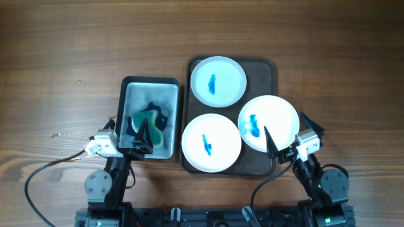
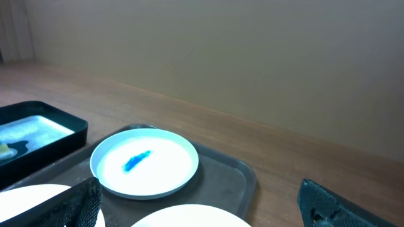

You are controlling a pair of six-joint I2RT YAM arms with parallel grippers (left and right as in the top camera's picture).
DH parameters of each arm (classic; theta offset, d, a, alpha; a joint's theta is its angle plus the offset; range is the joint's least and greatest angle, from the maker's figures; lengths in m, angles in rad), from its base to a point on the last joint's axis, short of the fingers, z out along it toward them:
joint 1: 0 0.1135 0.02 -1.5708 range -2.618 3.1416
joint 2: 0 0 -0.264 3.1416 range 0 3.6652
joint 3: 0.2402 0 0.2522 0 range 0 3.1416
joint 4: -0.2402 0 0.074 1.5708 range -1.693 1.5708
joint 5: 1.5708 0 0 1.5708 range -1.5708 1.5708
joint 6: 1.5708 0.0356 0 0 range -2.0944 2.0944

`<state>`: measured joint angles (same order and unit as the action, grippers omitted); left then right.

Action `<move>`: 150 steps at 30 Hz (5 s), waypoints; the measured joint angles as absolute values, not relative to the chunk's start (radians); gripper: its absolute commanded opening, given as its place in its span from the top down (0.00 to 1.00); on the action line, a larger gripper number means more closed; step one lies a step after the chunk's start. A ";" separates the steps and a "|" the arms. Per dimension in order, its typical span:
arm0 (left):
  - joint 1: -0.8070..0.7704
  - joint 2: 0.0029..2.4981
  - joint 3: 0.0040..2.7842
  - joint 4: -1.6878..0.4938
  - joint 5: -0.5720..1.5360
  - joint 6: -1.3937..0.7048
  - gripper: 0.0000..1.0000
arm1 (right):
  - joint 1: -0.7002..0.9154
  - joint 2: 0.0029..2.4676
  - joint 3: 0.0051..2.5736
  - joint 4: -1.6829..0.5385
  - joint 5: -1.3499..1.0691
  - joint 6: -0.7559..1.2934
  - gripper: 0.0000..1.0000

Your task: Clean dirty plates on tray and stack at the side

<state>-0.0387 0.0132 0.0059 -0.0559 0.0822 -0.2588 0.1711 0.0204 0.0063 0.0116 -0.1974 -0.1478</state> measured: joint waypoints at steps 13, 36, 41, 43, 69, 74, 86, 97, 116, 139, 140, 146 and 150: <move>-0.039 0.013 0.011 0.022 0.171 -0.287 0.00 | 0.171 0.022 0.007 0.199 -0.214 0.053 0.00; -0.039 1.113 1.388 -1.153 0.208 -0.319 0.00 | 0.167 1.016 1.300 -0.780 -0.420 0.084 0.00; -0.039 1.255 1.495 -1.221 0.247 -0.320 0.00 | 0.167 1.146 1.370 -0.837 -0.454 0.084 0.00; -0.039 1.285 1.496 -1.253 0.258 -0.320 0.00 | 0.167 1.176 1.370 -0.901 -0.483 0.081 0.00; -0.133 1.654 0.975 -0.813 0.054 -0.450 0.96 | 0.447 1.219 1.060 -0.934 -0.331 0.274 0.03; -0.159 1.716 0.975 -0.781 -0.009 -0.455 0.96 | 0.447 1.219 1.055 -0.934 -0.332 0.295 0.08; -0.165 1.682 1.133 -1.007 -0.056 -0.454 0.50 | 0.447 1.219 1.054 -0.933 -0.332 0.310 0.09; -0.165 1.681 0.999 -0.778 -0.064 -0.459 0.81 | 0.447 1.219 1.054 -0.933 -0.332 0.310 0.09; -0.165 1.683 1.190 -1.007 -0.033 -0.431 0.49 | 0.447 1.219 1.054 -0.932 -0.332 0.311 0.11; -0.208 1.670 0.943 -0.878 -0.007 -0.474 0.90 | 0.447 1.219 1.054 -0.942 -0.332 0.323 0.24; -0.208 1.671 0.960 -0.920 -0.020 -0.474 0.81 | 0.447 1.219 1.054 -0.947 -0.332 0.327 0.26; -0.207 1.672 1.118 -1.077 -0.056 -0.470 0.52 | 0.447 1.229 1.023 -0.957 -0.332 0.332 0.33; -0.195 1.669 1.147 -1.089 -0.063 -0.466 0.53 | 0.449 1.275 0.965 -0.959 -0.332 0.327 0.33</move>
